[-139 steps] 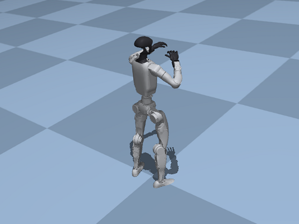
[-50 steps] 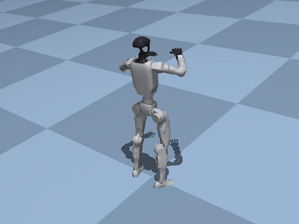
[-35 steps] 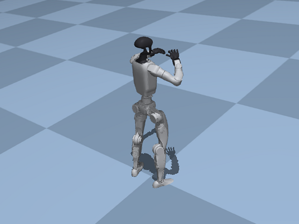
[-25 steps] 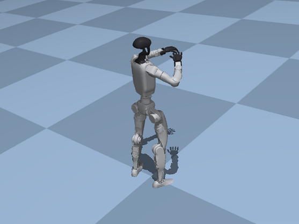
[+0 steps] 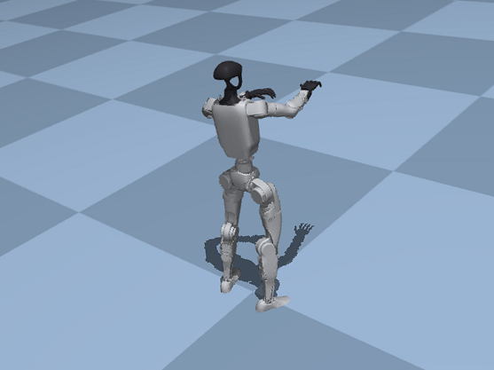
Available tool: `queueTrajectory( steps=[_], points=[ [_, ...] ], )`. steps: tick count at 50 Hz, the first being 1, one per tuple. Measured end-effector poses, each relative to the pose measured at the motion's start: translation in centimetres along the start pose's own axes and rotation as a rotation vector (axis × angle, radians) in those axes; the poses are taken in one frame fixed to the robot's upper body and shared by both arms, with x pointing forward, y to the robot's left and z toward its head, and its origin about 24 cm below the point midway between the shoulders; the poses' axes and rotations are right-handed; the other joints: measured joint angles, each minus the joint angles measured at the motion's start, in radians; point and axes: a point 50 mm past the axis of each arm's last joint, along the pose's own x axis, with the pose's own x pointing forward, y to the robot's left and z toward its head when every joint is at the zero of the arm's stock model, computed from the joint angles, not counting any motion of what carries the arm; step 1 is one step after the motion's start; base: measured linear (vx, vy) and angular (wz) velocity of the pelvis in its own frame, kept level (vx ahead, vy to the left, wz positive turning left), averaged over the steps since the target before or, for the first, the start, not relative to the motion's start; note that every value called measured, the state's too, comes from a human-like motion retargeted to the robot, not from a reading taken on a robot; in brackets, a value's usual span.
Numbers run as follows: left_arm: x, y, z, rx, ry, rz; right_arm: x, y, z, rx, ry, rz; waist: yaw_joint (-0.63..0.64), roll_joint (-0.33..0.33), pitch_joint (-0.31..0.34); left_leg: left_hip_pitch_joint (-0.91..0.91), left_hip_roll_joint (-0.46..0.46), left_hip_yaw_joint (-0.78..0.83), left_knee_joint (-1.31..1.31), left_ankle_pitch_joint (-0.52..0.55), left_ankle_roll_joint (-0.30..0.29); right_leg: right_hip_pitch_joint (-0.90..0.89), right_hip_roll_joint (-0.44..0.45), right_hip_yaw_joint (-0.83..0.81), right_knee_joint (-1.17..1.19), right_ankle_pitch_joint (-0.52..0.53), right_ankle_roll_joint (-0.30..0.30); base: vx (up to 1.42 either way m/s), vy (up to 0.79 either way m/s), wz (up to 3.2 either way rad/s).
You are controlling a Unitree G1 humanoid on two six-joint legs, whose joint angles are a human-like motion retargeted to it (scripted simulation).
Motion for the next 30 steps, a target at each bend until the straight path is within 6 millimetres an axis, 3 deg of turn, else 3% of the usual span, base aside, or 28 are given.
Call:
queueTrajectory(
  steps=[5, 8, 13, 19, 24, 30],
  points=[
    [-1.7, -0.6, -0.6, -0.070, 0.069, -0.045, -0.2, -0.5, -2.0, -0.009, 0.068, 0.029, 0.051, -0.014, 0.001, -0.012, -0.003, -0.027, -0.005, 0.005, -0.002, 0.008, -0.002, -0.030, -0.006, 0.002, 0.000, -0.01, 0.01, 0.34],
    [-2.3, -0.4, -1.8, -0.086, 0.143, -0.038, -0.7, -1.3, -1.5, -0.006, 0.011, 0.009, 0.056, -0.013, 0.007, -0.013, -0.007, -0.038, -0.009, 0.009, -0.003, 0.014, -0.005, -0.043, -0.008, 0.002, 0.002, -0.02, 0.01, 0.23],
    [-2.9, 0.6, -4.8, -0.055, 0.297, 0.045, -2.9, -3.5, 1.9, 0.031, -0.226, -0.066, 0.025, 0.000, 0.025, -0.003, -0.014, -0.035, -0.014, 0.013, -0.001, 0.022, -0.011, -0.040, -0.010, 0.000, 0.007, 0.00, 0.00, 0.00],
    [-4.7, 2.6, -9.4, 0.079, 0.518, 0.146, -8.1, -6.2, 6.9, 0.141, -0.566, -0.178, -0.065, 0.033, 0.042, 0.017, -0.015, 0.009, -0.015, 0.009, 0.002, 0.013, -0.009, 0.008, -0.013, 0.000, 0.018, -0.02, -0.01, -0.42],
    [-8.6, 4.6, -13.8, 0.197, 0.759, 0.184, -12.7, -8.0, 8.8, 0.245, -0.759, -0.293, -0.160, 0.065, 0.050, 0.031, 0.000, 0.074, -0.017, 0.009, 0.002, -0.016, 0.015, 0.075, -0.019, 0.007, 0.019, -0.03, -0.05, -0.75],
    [-16.2, 7.0, -17.8, 0.301, 1.107, 0.161, -16.5, -8.9, 9.9, 0.330, -0.913, -0.310, -0.265, 0.100, 0.058, 0.047, 0.021, 0.160, -0.025, 0.016, 0.001, -0.057, 0.054, 0.158, -0.025, 0.021, 0.019, -0.03, -0.08, -0.81]
  ],
)
